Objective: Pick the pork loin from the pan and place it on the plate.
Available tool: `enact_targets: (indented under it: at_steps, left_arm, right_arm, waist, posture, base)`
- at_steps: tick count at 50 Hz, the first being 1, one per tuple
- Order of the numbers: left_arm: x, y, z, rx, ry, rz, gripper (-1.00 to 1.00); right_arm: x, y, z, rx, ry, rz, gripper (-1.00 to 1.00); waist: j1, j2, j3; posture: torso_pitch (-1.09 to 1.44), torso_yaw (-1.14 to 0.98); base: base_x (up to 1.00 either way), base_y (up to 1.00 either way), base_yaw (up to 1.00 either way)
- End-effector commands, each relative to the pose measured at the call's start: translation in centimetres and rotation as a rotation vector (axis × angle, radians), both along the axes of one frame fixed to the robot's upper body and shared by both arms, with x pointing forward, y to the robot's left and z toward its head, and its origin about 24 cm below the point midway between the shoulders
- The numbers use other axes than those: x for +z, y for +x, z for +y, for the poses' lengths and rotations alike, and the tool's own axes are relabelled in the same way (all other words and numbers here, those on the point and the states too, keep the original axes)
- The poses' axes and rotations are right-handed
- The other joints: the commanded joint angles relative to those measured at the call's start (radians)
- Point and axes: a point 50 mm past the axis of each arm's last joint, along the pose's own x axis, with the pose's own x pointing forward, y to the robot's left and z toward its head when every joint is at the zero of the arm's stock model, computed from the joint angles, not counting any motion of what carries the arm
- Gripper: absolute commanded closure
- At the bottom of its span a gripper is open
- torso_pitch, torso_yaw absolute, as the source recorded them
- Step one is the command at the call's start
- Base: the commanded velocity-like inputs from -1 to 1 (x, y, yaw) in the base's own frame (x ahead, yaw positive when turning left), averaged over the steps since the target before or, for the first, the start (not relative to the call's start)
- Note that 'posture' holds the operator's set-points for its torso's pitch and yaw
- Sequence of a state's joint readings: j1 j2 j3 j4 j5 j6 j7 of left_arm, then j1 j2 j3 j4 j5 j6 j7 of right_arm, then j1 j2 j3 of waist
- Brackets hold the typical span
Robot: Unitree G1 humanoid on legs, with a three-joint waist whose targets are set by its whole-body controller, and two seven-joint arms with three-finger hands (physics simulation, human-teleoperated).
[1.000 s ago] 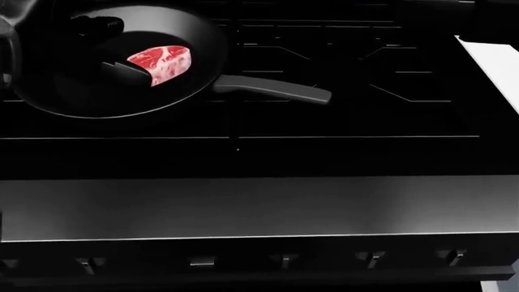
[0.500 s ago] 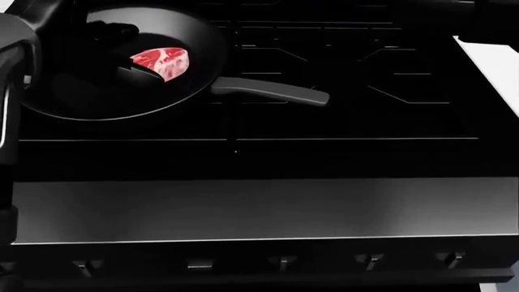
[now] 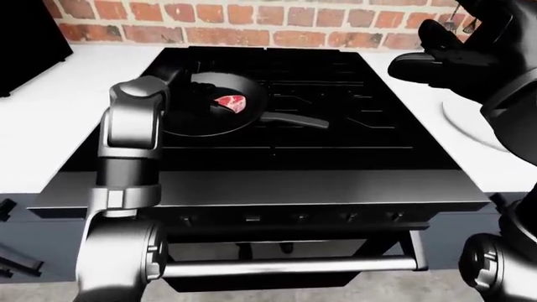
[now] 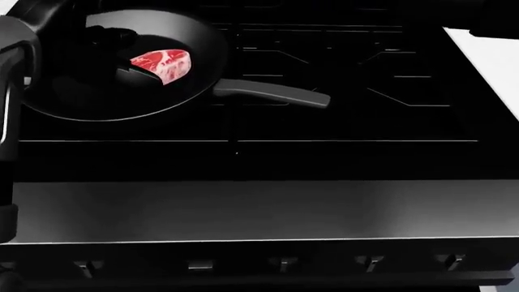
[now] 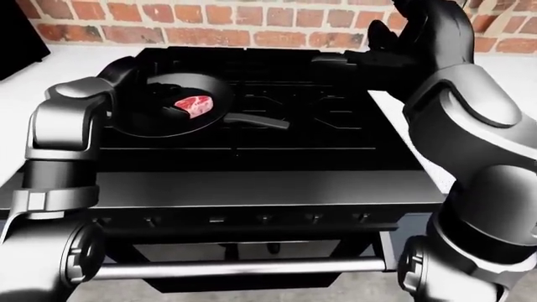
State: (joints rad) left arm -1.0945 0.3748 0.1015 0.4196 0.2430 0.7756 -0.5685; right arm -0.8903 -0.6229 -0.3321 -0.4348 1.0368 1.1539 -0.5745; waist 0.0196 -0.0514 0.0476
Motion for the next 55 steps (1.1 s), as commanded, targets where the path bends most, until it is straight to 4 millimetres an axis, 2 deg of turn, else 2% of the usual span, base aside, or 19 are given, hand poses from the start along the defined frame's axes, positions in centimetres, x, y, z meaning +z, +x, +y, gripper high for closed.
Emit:
enact_targets:
  at_steps: [1,8,25,34,38,55]
  left_arm:
    - [2.3,-0.3,-0.1,-0.007,0.007,-0.094,-0.68]
    - [2.8,-0.2,-0.1,-0.002,0.004,-0.092,-0.69]
    - [2.4,-0.1,0.0,-0.003,0.008,-0.084,-0.67]
    - [2.1,0.6,-0.1,-0.002,0.014,-0.081,-0.66]
    - [2.5,1.1,-0.4,-0.010,0.004,-0.081,-0.67]
    - [1.3,3.1,-0.2,0.001,0.030,-0.090,-0.67]
  right_arm:
    - [1.5,-0.9,-0.3,-0.012,0.017,-0.076,-1.00]
    - [1.6,-0.7,-0.4,-0.014,0.019,-0.074,-1.00]
    - [1.6,-0.7,-0.5,-0.011,0.020,-0.081,-1.00]
    - [1.3,-0.5,-0.3,-0.006,0.020,-0.075,-1.00]
    - [0.2,0.2,-0.2,-0.004,0.022,-0.053,-1.00]
    - [0.7,0.4,-0.4,-0.011,0.020,-0.055,-1.00]
  waist:
    - [0.000,0.000,-0.028]
    - [0.000,-0.002,-0.027]
    - [0.001,-0.005,-0.027]
    - [0.001,-0.006,-0.030]
    - [0.002,-0.007,-0.030]
    - [0.002,-0.005,-0.037]
  posture:
    - [0.00,0.00]
    - [0.00,0.00]
    - [0.00,0.00]
    - [0.00,0.00]
    - [0.00,0.00]
    - [0.00,0.00]
  base:
    - [0.00,0.00,0.00]
    - [0.00,0.00,0.00]
    - [0.00,0.00,0.00]
    - [0.00,0.00,0.00]
    - [0.00,0.00,0.00]
    - [0.00,0.00,0.00]
